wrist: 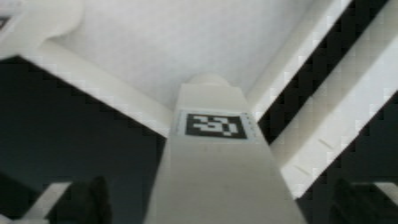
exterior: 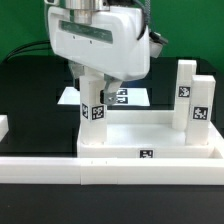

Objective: Assemble desk

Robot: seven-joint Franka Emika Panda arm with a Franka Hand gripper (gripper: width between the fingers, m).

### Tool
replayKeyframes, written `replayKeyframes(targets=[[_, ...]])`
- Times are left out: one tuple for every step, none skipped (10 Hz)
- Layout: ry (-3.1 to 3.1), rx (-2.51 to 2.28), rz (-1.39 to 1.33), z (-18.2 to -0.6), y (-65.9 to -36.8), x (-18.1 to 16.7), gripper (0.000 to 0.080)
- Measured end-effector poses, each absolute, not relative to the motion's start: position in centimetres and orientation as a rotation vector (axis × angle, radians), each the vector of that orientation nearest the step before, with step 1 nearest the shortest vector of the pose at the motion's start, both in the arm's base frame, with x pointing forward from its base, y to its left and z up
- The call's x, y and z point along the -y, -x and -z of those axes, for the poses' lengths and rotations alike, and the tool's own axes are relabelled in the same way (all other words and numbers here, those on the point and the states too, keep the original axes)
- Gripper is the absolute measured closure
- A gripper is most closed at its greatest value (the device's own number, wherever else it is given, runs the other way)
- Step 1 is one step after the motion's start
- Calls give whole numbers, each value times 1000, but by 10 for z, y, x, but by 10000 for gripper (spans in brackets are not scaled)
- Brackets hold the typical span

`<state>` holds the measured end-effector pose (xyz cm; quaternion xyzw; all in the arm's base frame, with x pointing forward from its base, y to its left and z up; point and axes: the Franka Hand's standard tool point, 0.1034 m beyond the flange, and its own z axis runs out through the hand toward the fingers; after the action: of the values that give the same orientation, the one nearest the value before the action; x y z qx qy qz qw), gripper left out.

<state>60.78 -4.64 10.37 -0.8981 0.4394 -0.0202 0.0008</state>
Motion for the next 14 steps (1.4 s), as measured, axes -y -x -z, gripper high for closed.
replayKeyframes(targets=[[2911,-1203,57,-106,-610,46,156],[2975,-1037,59,-109,-613,45,156],[3024,-900,65,-111,-615,43,151],[3064,-759,64,-111,-615,41,151],[3087,-664,63,-110,-615,40,150],[3119,-502,61,-110,-615,39,150],[3138,-371,60,-110,-614,38,150],[3152,-251,59,-110,-614,38,150],[3160,-141,57,-110,-614,39,150],[3165,-72,55,-110,-614,39,150],[3171,73,55,-110,-614,40,150],[3172,186,51,-110,-614,41,150],[3169,256,49,-110,-614,41,150],[3158,402,46,-110,-614,42,150]])
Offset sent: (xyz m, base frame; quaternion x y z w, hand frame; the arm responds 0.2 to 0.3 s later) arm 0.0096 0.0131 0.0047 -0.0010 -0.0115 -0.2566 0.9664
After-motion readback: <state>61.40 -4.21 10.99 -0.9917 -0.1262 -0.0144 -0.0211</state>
